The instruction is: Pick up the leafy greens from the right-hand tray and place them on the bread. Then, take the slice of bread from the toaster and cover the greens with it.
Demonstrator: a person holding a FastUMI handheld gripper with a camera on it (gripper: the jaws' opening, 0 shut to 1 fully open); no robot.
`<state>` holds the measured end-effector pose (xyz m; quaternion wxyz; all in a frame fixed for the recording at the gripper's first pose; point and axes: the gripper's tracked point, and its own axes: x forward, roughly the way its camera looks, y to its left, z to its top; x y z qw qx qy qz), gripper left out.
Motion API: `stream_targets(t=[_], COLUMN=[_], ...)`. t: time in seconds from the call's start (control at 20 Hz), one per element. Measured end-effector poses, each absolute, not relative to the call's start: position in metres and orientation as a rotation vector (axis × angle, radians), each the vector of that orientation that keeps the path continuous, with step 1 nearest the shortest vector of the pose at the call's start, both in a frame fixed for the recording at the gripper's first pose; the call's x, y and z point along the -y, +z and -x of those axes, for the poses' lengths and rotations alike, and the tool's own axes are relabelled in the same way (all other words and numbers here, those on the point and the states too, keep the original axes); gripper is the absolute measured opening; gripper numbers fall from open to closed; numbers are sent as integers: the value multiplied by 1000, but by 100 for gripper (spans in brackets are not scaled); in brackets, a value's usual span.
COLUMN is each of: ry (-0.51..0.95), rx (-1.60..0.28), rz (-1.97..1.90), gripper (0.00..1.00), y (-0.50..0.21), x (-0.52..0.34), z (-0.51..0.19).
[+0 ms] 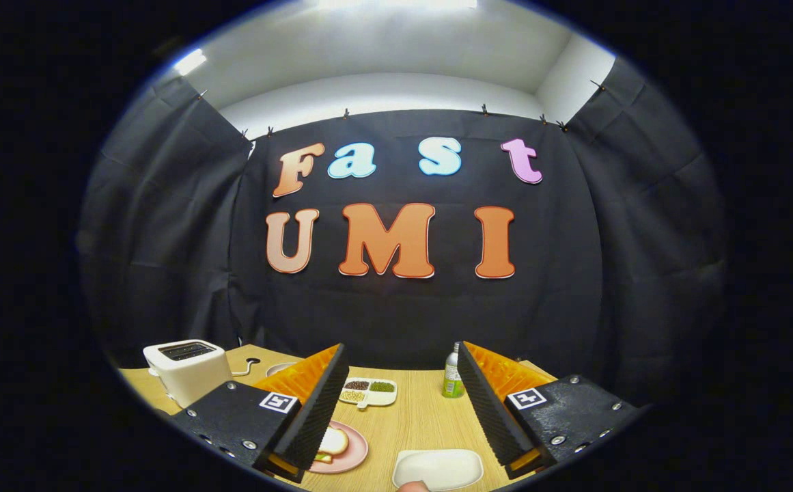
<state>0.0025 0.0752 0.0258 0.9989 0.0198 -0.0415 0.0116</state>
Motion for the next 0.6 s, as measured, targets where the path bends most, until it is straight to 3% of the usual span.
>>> stream_targets(t=[0.6], ry=[39], rx=[113], rz=[-26], gripper=[96], y=[42], x=[-86], z=[3])
